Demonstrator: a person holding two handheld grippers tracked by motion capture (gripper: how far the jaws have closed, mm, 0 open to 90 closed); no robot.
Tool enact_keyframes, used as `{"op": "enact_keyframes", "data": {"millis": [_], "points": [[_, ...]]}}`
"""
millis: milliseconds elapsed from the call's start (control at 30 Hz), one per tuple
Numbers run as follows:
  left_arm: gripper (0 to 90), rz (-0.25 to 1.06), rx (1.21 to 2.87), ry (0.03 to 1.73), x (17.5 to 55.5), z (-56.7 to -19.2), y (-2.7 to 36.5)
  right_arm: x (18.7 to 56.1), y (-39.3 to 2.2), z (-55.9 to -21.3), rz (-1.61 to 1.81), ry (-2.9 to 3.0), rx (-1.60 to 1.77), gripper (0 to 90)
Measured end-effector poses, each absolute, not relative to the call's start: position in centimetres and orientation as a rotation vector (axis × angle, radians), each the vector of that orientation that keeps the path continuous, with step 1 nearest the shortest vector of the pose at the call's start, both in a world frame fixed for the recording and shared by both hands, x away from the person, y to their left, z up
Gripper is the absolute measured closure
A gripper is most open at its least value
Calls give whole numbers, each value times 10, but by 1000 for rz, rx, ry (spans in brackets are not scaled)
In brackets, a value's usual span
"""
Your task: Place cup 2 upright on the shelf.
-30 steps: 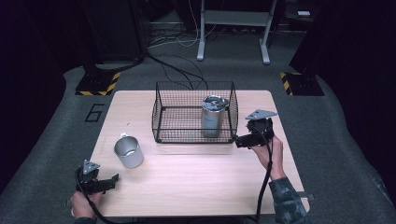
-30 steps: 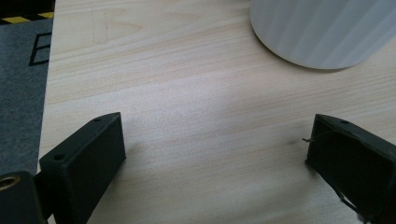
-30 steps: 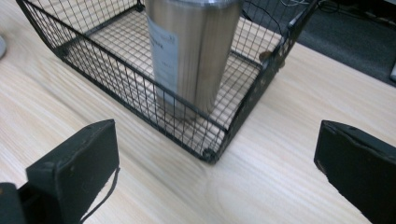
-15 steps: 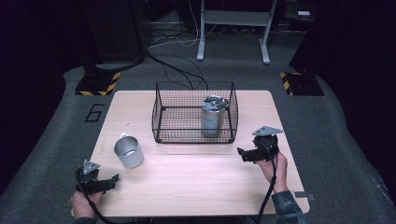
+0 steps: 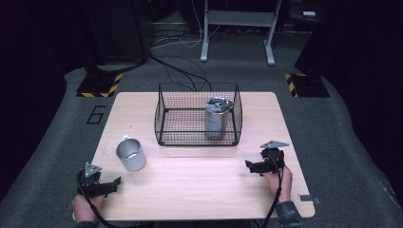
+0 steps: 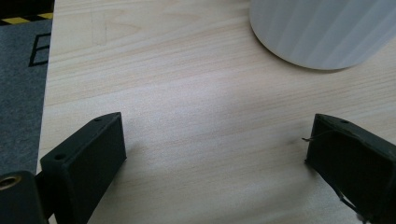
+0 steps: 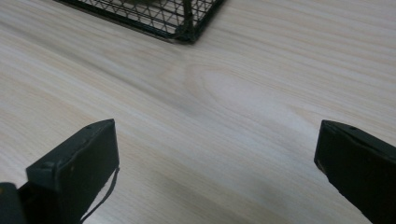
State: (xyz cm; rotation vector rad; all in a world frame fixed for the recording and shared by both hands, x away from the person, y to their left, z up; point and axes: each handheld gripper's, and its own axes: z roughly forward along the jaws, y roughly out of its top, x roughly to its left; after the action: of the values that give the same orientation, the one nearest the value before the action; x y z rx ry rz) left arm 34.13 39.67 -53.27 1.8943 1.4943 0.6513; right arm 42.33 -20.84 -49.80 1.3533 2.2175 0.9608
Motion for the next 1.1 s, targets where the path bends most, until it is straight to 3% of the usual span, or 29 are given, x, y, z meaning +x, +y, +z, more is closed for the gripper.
{"op": "enact_keyframes", "data": {"millis": [667,1100], "points": [[0,631,1890,1501,339,-532,398,426,-220,-530,928,2175,1356,0],[0,620,1823,1449,333,-505,391,424,-224,-530,933,2182,1350,0]]}}
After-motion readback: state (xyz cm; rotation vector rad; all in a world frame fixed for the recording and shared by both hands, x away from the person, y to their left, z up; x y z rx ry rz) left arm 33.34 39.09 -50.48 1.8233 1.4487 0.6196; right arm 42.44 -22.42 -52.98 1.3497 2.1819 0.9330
